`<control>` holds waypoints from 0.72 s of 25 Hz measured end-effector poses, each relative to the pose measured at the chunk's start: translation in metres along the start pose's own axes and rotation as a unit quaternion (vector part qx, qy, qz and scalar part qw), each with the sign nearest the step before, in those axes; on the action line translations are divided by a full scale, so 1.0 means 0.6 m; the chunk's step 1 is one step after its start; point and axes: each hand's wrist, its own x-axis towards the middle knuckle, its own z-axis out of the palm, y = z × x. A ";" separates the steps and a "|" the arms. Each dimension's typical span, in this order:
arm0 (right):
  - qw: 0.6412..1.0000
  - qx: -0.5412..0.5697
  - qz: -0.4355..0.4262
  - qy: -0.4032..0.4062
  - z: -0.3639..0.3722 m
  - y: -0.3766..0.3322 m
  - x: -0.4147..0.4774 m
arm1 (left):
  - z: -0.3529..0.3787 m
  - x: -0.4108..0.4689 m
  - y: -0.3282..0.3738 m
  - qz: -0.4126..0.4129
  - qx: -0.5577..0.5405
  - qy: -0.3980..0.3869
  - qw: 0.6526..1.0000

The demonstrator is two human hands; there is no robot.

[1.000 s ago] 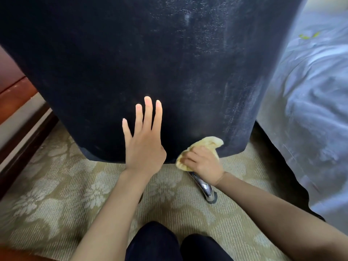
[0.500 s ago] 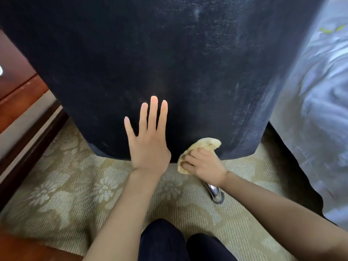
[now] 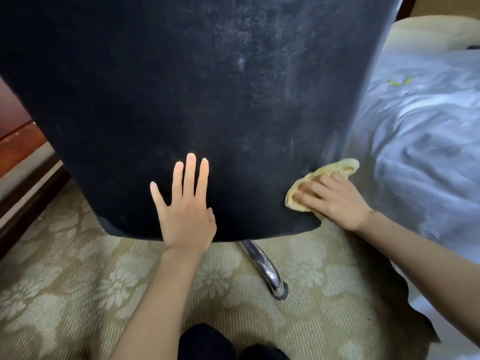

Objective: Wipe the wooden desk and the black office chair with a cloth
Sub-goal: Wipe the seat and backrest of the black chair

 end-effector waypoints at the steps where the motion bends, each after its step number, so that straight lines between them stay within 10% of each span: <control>1: 1.000 -0.005 0.005 0.026 -0.015 0.016 0.017 | 0.000 0.000 -0.003 0.002 0.001 0.000 1.000; 13: 0.932 0.051 0.183 0.309 -0.145 0.075 0.233 | -0.026 -0.007 0.025 -0.072 -0.153 0.072 0.983; 18: 0.968 0.079 0.113 0.210 -0.076 -0.002 0.176 | -0.035 0.014 0.100 -0.104 -0.385 0.032 0.916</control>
